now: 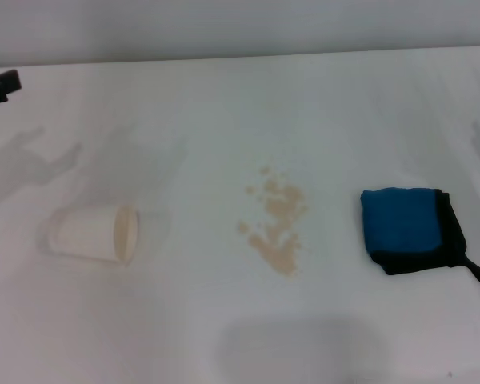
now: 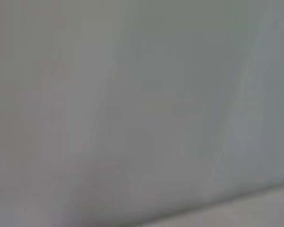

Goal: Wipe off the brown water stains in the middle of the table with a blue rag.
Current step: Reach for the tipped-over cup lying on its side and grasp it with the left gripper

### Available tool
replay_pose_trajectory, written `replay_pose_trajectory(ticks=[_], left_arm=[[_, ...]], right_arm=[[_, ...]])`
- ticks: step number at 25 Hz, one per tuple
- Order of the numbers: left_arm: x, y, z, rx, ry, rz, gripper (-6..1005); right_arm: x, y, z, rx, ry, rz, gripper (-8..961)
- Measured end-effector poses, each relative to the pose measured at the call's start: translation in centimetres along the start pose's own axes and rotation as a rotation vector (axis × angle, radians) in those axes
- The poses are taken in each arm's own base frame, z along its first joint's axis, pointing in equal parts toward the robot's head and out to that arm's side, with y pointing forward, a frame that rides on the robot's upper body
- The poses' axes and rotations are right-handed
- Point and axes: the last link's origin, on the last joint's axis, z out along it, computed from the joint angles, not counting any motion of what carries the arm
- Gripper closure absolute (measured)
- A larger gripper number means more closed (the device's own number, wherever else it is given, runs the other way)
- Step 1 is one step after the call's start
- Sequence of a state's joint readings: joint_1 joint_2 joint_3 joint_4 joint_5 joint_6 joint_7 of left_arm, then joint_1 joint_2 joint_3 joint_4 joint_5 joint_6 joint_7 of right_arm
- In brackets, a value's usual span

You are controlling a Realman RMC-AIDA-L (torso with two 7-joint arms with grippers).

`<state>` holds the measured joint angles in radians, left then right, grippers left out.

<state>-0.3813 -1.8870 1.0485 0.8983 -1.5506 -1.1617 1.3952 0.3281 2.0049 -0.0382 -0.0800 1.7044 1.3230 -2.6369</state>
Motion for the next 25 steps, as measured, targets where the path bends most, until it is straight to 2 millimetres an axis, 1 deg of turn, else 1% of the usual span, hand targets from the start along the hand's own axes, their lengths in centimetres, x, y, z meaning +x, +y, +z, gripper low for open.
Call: replay_pose_trajectory(ticks=[3,6,8,11,14,19,22,25], left_arm=[[1.7,-0.1,0.1,-0.009,-0.144,0.031,152],[2.7,0.6,0.9,-0.047,-0.314,0.084,152],[3.0,1.4,1.7,-0.086,-0.431,0.127,152],[3.2,3.5,2.8,-0.178,-0.639,0.21,152],[3.7,4.5,3.4,-0.183,-0.722,0.29,151],[5.6,5.0,3.2,-0.114,-0.772,0.464,151],[6.1,5.1,3.1,-0.11,-0.807,0.537,151],[6.2,5.2,3.4,-0.123,-0.834,0.603,152]], right_arm=[[-0.1,0.0,0.0,0.0,-0.004,-0.001,243],[-0.1,0.0,0.0,-0.001,-0.004,-0.002,243],[-0.1,0.0,0.0,-0.003,-0.002,-0.003,243],[-0.1,0.1,0.2,-0.007,0.0,-0.006,243],[0.0,0.1,0.2,-0.008,0.0,-0.006,243],[0.1,0.2,0.0,-0.009,0.005,0.001,244],[0.2,0.4,0.0,-0.01,0.003,0.01,244],[0.3,0.6,0.0,-0.015,0.004,0.02,244]])
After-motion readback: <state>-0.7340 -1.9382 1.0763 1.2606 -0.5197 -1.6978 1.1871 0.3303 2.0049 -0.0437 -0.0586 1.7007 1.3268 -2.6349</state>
